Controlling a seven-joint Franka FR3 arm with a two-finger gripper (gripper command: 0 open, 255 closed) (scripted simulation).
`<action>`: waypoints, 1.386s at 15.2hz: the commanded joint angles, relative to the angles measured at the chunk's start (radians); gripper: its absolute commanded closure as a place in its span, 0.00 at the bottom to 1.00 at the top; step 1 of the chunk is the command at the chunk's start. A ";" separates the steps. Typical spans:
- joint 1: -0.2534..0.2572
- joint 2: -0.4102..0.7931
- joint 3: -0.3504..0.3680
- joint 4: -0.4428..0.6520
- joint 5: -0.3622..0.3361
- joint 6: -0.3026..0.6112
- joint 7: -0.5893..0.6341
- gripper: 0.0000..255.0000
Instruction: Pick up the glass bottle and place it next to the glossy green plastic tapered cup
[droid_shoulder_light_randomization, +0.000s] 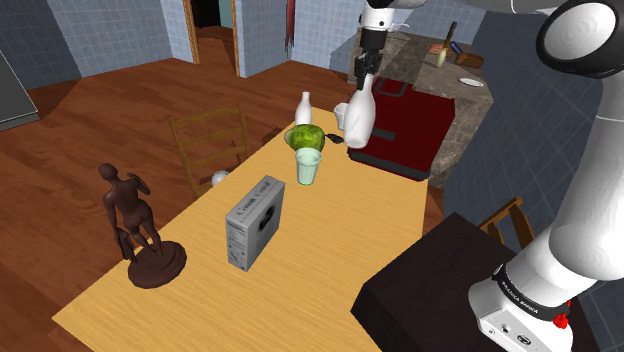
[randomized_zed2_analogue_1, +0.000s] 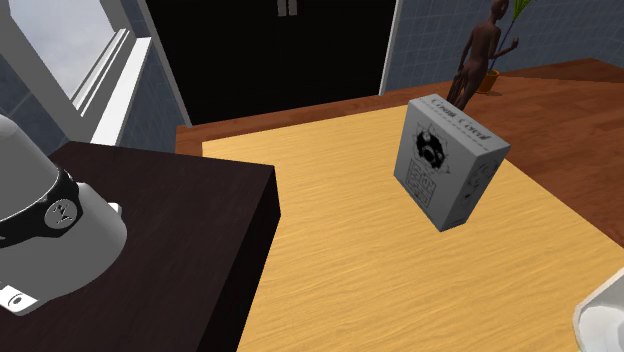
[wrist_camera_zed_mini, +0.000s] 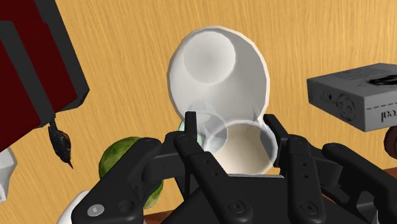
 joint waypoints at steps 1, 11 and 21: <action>-0.001 -0.002 0.000 -0.032 0.000 0.031 -0.001 1.00; -0.002 0.002 0.000 -0.160 0.000 0.163 0.000 1.00; -0.002 0.029 -0.001 -0.256 -0.001 0.286 0.002 1.00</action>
